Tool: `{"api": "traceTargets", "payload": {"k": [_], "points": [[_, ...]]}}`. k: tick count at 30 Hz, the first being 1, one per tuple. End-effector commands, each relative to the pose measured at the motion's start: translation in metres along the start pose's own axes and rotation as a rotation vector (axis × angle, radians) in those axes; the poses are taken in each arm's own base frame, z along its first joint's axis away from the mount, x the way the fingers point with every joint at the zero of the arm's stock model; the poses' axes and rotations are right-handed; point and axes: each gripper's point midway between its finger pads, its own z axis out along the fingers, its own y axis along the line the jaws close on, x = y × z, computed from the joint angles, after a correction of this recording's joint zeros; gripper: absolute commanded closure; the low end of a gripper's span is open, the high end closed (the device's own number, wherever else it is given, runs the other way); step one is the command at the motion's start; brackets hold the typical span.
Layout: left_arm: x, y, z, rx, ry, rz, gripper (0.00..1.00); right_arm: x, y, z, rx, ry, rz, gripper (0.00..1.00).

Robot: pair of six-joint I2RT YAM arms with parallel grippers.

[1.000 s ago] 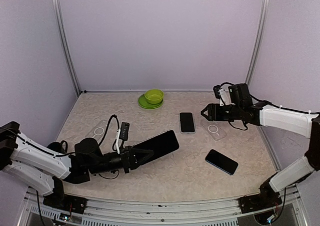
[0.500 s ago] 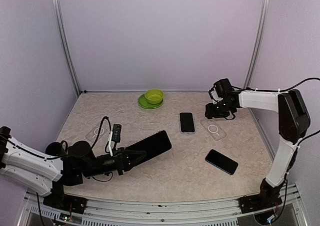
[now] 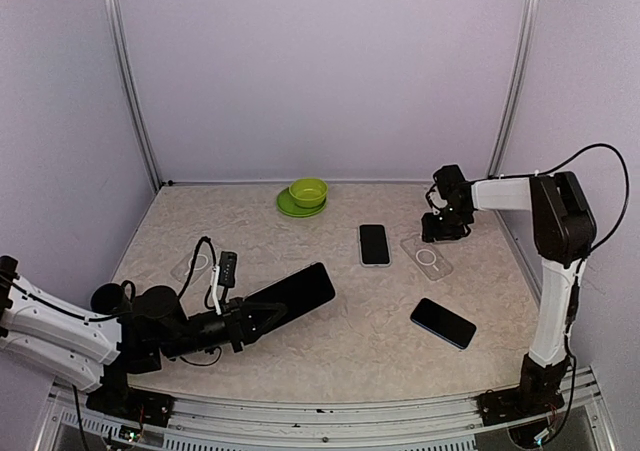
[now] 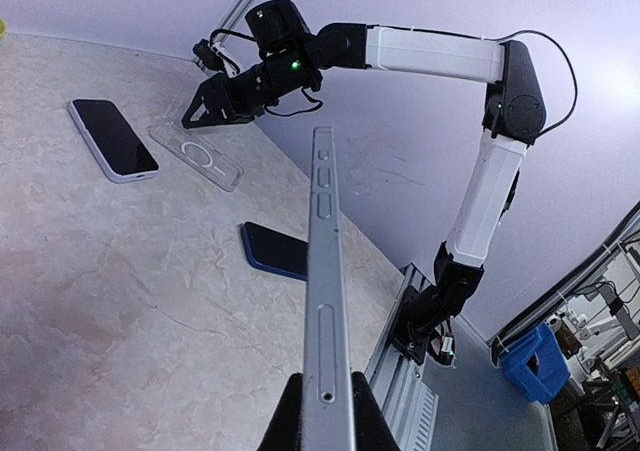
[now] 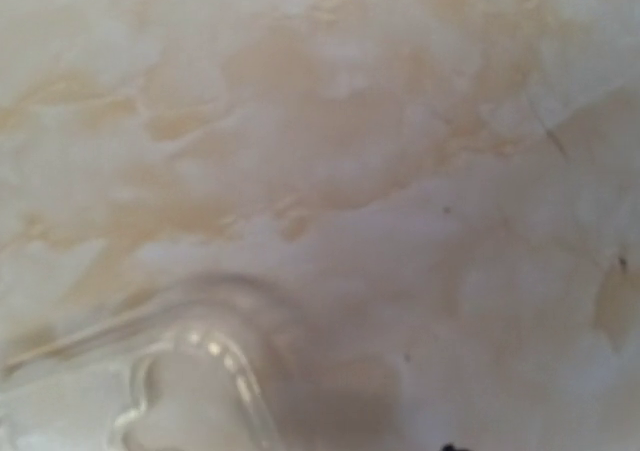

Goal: Put the phone into the phone case
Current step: Pick up the phone case from the center of the board.

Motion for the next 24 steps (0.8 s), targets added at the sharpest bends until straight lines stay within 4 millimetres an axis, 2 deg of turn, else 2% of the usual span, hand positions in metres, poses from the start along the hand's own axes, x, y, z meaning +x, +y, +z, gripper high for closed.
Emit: {"api": "traceTargets", "payload": {"k": [1,6,9,15,18,24], "points": [[-0.017,-0.011,-0.002,0.032,-0.068,0.004,1.00,-0.003,0.004,0.012,-0.021,0.021,-0.016,0.50],[-0.015,-0.009,0.000,0.026,-0.063,-0.003,1.00,-0.005,0.006,0.021,-0.027,0.035,-0.021,0.53],[-0.014,-0.008,0.000,0.021,-0.062,-0.003,1.00,-0.005,0.006,0.025,-0.025,0.041,-0.021,0.59],[-0.013,-0.006,0.001,0.014,-0.060,-0.004,1.00,-0.008,0.006,0.023,-0.021,0.037,-0.022,0.88],[-0.012,-0.006,0.002,0.013,-0.057,-0.005,1.00,-0.011,0.006,0.019,-0.022,0.029,-0.020,0.98],[-0.012,-0.005,0.004,0.010,-0.055,-0.008,1.00,-0.021,0.004,0.004,-0.010,-0.006,-0.009,1.00]]}}
